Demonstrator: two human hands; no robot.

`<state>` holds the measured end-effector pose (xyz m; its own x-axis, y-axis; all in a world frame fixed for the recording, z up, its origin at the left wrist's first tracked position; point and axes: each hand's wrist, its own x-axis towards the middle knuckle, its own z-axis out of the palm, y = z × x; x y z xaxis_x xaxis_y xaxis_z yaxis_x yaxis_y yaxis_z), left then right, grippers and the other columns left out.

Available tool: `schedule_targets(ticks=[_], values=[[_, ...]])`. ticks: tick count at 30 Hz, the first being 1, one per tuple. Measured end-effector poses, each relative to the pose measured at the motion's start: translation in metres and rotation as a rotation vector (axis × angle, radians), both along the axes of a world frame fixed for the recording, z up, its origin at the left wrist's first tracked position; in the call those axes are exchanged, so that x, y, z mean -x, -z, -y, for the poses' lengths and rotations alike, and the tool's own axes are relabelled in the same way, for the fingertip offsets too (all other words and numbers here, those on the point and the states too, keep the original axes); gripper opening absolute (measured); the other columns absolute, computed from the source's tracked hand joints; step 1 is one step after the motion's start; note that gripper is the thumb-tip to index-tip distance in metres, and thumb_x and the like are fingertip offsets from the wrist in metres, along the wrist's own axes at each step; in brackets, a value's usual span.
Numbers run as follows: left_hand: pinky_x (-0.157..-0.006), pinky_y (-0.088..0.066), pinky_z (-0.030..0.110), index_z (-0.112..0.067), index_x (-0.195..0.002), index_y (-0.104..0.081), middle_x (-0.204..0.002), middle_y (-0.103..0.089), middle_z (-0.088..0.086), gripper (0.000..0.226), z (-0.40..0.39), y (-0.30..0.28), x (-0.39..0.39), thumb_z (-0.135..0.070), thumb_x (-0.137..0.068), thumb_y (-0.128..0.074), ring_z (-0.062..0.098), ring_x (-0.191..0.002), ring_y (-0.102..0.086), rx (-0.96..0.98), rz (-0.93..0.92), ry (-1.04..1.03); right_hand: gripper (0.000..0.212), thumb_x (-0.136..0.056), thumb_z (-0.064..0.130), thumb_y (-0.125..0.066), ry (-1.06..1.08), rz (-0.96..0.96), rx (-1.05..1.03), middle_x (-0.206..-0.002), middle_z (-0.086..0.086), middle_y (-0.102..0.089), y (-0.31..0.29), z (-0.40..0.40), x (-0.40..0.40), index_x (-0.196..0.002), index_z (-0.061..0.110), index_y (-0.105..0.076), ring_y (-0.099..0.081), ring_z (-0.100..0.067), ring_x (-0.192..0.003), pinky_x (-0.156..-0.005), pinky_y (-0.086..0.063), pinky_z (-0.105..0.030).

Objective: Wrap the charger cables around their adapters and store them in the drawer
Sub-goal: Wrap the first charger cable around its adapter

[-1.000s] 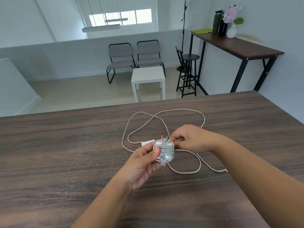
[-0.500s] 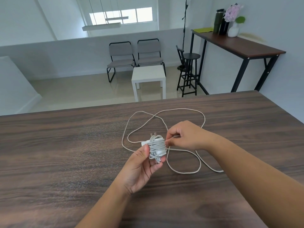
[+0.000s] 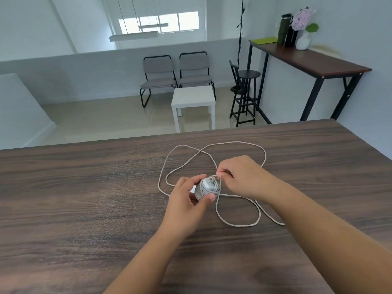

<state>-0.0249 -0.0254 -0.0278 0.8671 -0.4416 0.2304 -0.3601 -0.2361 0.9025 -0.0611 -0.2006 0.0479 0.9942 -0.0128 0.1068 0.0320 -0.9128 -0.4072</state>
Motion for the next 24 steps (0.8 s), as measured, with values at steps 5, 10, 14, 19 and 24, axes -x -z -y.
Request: schedule_targets(ticks=[5, 10, 14, 19, 24], values=[[-0.073, -0.048, 0.013, -0.029, -0.123, -0.061, -0.104, -0.054, -0.012, 0.048, 0.004, -0.012, -0.005, -0.024, -0.079, -0.078, -0.004, -0.095, -0.056, -0.081, 0.152, -0.068, 0.016, -0.090, 0.017, -0.055, 0.072, 0.153, -0.045, -0.079, 0.002, -0.066, 0.005, -0.004, 0.003, -0.089, 0.010, -0.069, -0.049, -0.009, -0.074, -0.064, -0.029, -0.018], [-0.083, -0.048, 0.024, -0.031, -0.126, -0.058, -0.104, -0.052, -0.013, 0.048, 0.006, -0.018, -0.012, -0.029, -0.081, -0.076, 0.009, -0.096, -0.058, -0.083, 0.137, -0.153, 0.009, -0.087, 0.016, -0.060, 0.146, 0.279, -0.120, -0.070, 0.008, -0.058, 0.014, -0.016, 0.007, -0.080, 0.014, -0.066, -0.051, -0.012, -0.070, -0.069, -0.045, -0.030], [-0.080, -0.055, 0.029, -0.031, -0.127, -0.060, -0.110, -0.057, -0.004, 0.049, 0.014, -0.024, -0.012, -0.030, -0.081, -0.076, 0.014, -0.091, -0.064, 0.021, -0.033, -0.154, 0.006, -0.086, 0.019, -0.064, 0.225, 0.305, -0.354, -0.074, 0.012, -0.064, 0.016, -0.018, 0.010, -0.082, 0.019, -0.068, -0.057, -0.006, -0.071, -0.068, -0.043, -0.020], [-0.079, -0.060, 0.041, -0.033, -0.115, -0.068, -0.113, -0.068, 0.005, 0.043, 0.014, -0.035, -0.019, -0.034, -0.073, -0.078, 0.025, -0.099, -0.069, 0.252, -0.340, -0.140, 0.013, -0.084, 0.017, -0.068, 0.249, 0.253, -0.621, -0.079, 0.011, -0.068, 0.027, -0.026, 0.015, -0.075, 0.027, -0.066, -0.062, -0.007, -0.074, -0.068, -0.044, -0.014], [-0.063, -0.056, 0.028, -0.015, -0.117, -0.066, -0.095, -0.071, 0.003, 0.030, 0.018, -0.050, -0.013, -0.009, -0.087, -0.069, 0.014, -0.074, -0.068, 0.440, -0.567, -0.028, 0.003, -0.083, 0.021, -0.067, 0.133, 0.434, -0.279, -0.084, 0.010, -0.064, 0.019, -0.016, 0.015, -0.084, 0.021, -0.070, -0.054, -0.010, -0.082, -0.074, -0.037, -0.011]])
